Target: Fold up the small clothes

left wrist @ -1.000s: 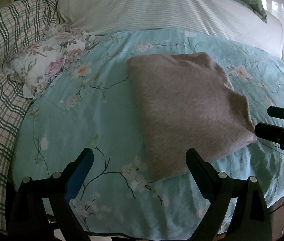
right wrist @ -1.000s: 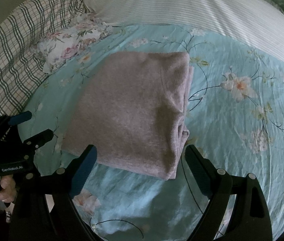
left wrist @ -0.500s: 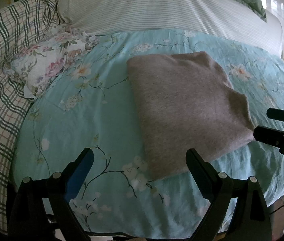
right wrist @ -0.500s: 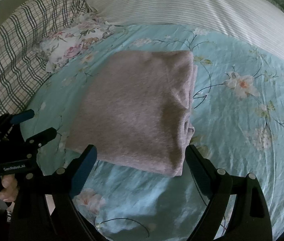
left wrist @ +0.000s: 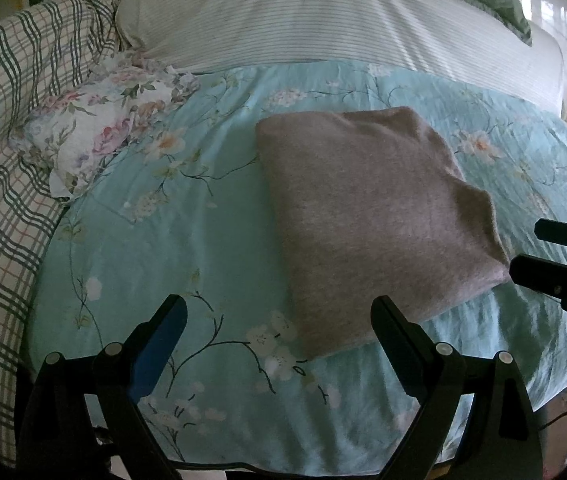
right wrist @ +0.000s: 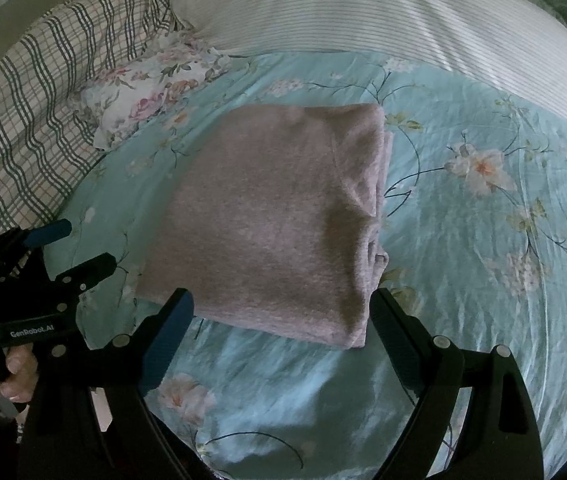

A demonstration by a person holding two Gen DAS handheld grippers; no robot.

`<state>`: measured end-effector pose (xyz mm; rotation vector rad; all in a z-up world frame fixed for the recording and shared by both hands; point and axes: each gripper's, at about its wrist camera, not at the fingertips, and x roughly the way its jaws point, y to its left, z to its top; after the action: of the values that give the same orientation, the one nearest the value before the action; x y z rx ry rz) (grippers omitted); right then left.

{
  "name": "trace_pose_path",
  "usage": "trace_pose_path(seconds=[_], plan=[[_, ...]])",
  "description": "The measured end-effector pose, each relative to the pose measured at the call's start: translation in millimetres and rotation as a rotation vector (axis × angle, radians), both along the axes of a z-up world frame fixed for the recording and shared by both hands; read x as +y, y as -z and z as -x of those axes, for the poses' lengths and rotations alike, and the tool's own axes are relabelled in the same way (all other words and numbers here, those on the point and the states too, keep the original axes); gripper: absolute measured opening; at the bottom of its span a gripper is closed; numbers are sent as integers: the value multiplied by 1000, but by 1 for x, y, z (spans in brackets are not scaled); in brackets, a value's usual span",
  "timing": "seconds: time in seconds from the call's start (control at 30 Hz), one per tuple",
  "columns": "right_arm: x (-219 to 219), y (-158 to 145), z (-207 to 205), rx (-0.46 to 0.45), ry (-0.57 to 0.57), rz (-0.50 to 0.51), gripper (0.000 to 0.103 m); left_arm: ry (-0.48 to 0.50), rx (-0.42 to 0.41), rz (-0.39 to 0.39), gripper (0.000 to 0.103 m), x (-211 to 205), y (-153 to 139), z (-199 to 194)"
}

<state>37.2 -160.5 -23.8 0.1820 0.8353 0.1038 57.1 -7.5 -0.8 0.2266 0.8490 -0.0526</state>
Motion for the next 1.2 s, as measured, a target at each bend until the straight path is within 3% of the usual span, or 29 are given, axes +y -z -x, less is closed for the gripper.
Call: trace_pose_path(seconds=[1.2], plan=[[2,-3,1,-8,2,-1,90,4,-4,11,94,-4,-4,1]])
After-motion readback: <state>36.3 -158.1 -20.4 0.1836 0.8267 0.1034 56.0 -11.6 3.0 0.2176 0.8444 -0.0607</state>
